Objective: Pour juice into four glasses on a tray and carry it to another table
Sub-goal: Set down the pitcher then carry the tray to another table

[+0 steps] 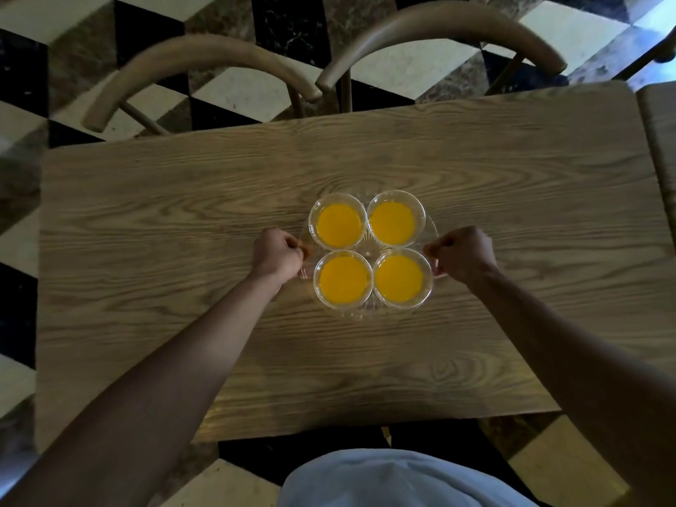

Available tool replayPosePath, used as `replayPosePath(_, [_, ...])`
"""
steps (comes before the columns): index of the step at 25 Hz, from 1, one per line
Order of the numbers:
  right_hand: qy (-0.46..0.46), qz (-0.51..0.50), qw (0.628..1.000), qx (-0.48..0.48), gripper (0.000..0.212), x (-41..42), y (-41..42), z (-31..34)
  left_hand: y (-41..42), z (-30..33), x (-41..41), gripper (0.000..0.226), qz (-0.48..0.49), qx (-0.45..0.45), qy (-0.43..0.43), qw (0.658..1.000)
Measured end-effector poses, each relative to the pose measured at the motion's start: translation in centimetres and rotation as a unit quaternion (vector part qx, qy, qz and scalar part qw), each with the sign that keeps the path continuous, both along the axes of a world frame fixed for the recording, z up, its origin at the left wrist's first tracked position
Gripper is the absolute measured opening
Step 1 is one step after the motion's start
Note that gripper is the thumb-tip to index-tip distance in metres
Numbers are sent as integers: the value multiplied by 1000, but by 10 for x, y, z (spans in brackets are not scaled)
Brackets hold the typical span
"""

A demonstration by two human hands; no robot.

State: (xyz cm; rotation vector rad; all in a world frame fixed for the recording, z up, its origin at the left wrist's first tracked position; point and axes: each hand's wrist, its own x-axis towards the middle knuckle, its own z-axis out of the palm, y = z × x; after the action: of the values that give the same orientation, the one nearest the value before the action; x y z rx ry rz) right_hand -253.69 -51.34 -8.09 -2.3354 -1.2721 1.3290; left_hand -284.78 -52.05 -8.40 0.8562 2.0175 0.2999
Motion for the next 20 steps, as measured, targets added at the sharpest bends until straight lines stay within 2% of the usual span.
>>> replayPosePath(4, [10,-3,1000,-5,10,1,4,-4,4,-5,-1,27,9,-10,-7,1000])
replayPosePath(10, [2,-1,1000,-5,14,0,4,-11,8,-5,-1,39,6,-7,-7,1000])
replayPosePath(17, [9,-3,1000,-8,21,-4,1,-12,4,-16,-4,30,19,-19,-20,999])
replayPosePath(20, [9,-3,1000,-13,18,-6,0,-13,2,-21,-6,35,25,-16,-15,999])
